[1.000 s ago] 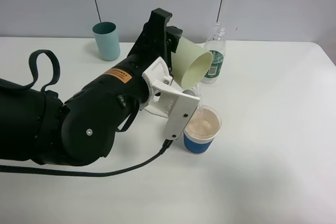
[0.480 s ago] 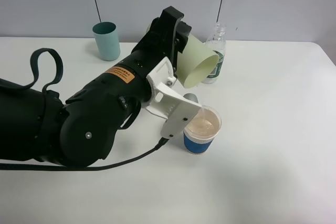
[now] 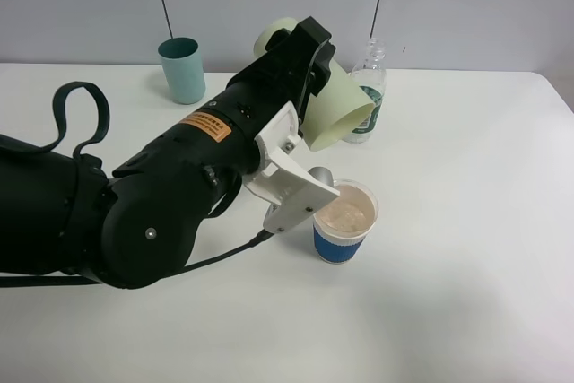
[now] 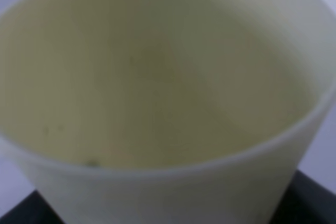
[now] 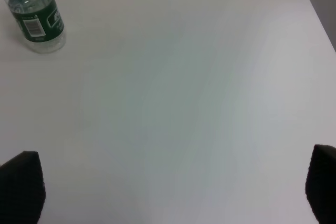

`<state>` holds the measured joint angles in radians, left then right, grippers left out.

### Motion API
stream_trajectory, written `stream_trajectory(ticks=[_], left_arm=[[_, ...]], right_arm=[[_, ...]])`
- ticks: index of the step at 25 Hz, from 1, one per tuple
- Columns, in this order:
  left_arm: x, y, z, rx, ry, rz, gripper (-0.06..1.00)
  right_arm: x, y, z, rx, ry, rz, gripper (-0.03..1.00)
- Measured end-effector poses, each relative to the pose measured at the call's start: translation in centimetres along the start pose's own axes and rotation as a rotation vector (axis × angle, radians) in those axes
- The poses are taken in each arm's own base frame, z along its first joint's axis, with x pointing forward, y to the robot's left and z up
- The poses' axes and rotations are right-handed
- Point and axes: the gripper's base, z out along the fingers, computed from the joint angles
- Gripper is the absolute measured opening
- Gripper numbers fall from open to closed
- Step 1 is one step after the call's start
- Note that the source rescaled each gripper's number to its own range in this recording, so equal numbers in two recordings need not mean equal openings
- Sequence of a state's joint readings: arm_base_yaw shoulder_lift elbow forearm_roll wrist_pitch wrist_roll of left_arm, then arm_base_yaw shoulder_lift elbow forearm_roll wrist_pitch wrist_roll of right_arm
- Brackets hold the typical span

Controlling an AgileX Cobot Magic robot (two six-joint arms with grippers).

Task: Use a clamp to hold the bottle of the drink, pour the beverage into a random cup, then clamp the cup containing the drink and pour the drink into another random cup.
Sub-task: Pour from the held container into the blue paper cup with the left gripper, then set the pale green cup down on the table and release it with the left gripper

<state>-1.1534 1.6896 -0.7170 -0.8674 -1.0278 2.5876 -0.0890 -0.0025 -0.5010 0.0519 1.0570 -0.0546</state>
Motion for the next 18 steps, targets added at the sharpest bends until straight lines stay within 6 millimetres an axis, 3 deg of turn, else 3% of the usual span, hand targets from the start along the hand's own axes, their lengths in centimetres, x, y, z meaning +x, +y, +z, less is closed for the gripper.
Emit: stream_trajectory(ticks=[8,14,18], left_arm=[[-0.1,-0.1,0.0,0.012,-0.009,-0.15,0.05],[-0.7,-0.7,0.0,0.097,-0.061,-0.481,0.05],[-0.1,-1.8,0.7,0.182,-0.056,-0.757,0.05]], right_arm=[[0.0,0.0,0.0,0.0,0.0,0.0,1.0],[0.0,0.0,0.0,0.0,0.0,0.0,1.0],[0.0,0.0,0.0,0.0,0.0,0.0,1.0]])
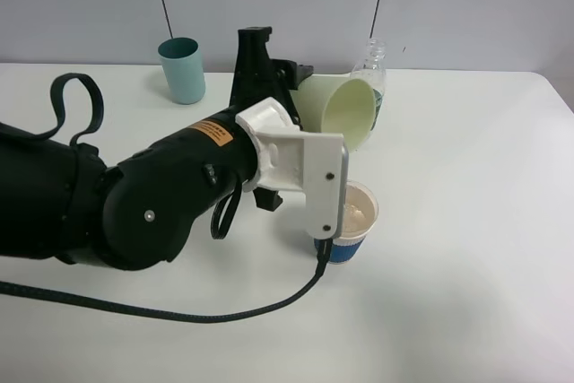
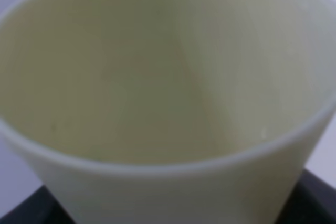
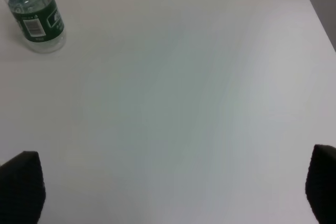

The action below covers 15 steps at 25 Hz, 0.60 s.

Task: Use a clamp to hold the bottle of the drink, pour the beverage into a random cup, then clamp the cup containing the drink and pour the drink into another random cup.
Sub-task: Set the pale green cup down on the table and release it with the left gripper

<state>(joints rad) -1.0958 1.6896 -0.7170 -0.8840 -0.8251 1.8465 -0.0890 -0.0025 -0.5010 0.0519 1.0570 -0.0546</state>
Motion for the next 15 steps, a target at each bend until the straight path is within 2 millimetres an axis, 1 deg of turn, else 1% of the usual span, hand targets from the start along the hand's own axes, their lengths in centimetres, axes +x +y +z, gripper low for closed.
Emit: stream_trajectory(ticks=[3,7,10,13,15], left_arm=[[1.9,-0.2,0.7,0.029,0.002,-0.189,0.05],[4.6,-0.6,1.0,0.06,-0.045,-0.381,0.05],[7.0,-0.6,1.4,0.091,-0.075,-0.583,0.05],[9.0,-0.4,1.5,0.13,-0.107,-0.763,0.05],[10.1,-0.1,1.7,0.159,-0.129,-0.852,0.05]], right_arm=[[0.0,0.0,0.0,0.0,0.0,0.0,1.0],[0.0,0.0,0.0,0.0,0.0,0.0,1.0],[0.0,0.0,0.0,0.0,0.0,0.0,1.0],[0.0,0.0,0.0,0.0,0.0,0.0,1.0],[0.0,0.0,0.0,0.0,0.0,0.0,1.0]])
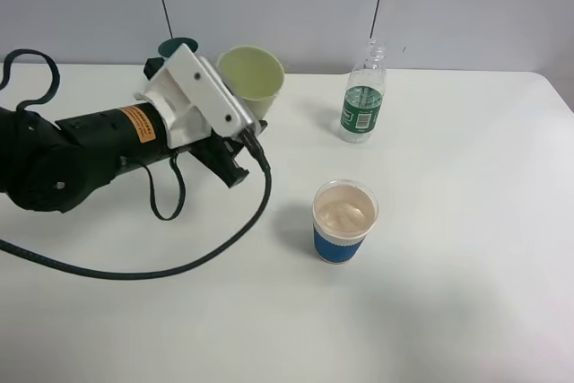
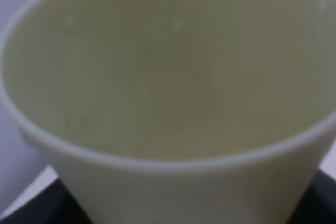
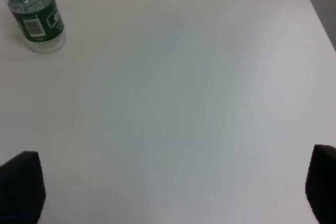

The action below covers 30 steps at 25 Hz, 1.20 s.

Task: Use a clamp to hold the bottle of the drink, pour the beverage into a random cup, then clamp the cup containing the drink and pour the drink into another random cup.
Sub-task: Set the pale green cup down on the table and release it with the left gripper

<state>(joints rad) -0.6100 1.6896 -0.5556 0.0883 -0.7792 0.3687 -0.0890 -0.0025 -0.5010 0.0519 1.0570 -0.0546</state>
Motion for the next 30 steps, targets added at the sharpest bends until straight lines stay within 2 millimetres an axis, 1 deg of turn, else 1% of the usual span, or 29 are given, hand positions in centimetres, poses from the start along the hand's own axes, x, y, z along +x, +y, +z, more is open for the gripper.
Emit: stream_trajectory(ticks=[2,4,7,10,12,16,23,30], left_arm=[[0.5,1.2,-0.1,0.014,-0.009,-0.085,0.05],[0.9,2.1,-0.3,0.026,-0.024,-0.129,0.05],[1.3,3.4,-0.5,0.036,-0.087,-0.153,0.05],[2.1,4.4,-0.5,0.04,-0.15,-0.181,0.05],[3.2,4.8,-0.4,0.049,-0.17,-0.213,0.05],[5.3,4.8,0.1,0.078,-0.187,-0.29,0.05],[8.8,3.3,1.1,0.127,-0.091,-0.352,0.05],[10.6,2.7,2.1,0.142,-0.053,-0.36,0.05]], right_arm=[[0.0,0.0,0.0,0.0,0.0,0.0,1.0],[0.0,0.0,0.0,0.0,0.0,0.0,1.0],[0.0,0.0,0.0,0.0,0.0,0.0,1.0],[0.0,0.0,0.0,0.0,0.0,0.0,1.0],[0.0,0.0,0.0,0.0,0.0,0.0,1.0],[0.0,0.0,0.0,0.0,0.0,0.0,1.0],[0.0,0.0,0.0,0.0,0.0,0.0,1.0],[0.0,0.0,0.0,0.0,0.0,0.0,1.0]])
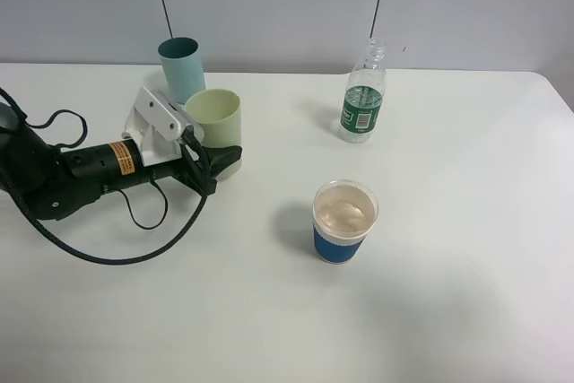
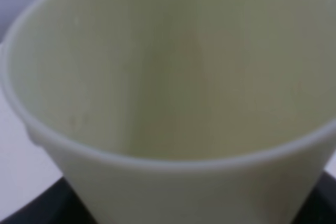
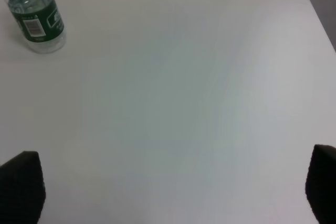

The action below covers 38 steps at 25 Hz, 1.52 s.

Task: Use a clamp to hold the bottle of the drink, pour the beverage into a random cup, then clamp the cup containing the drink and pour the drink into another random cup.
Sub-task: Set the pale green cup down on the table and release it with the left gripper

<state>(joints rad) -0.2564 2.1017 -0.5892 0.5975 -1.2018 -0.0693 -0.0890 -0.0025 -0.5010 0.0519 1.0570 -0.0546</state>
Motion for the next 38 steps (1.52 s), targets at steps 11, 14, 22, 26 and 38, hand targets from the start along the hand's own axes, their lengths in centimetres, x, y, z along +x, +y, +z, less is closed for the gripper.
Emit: stream_trajectory(ticks=[11,14,22,26,38], left_arm=[[1.6,-0.1,0.4,0.01,0.027,0.041,0.05],[1.7,-0.1,0.4,0.01,0.026,0.039,0.05],[1.7,-0.3,0.4,0.038,0.025,0.048,0.05],[1.7,-0.5,0.4,0.062,0.025,0.057,0.05],[-0.4,-1.0,-0.9,0.063,-0.009,0.044,0.74]], right_arm=[[0.0,0.0,0.0,0.0,0.0,0.0,1.0],[0.0,0.0,0.0,0.0,0.0,0.0,1.0],[0.0,0.0,0.0,0.0,0.0,0.0,1.0],[0.0,0.0,0.0,0.0,0.0,0.0,1.0],[0.0,0.0,0.0,0.0,0.0,0.0,1.0]])
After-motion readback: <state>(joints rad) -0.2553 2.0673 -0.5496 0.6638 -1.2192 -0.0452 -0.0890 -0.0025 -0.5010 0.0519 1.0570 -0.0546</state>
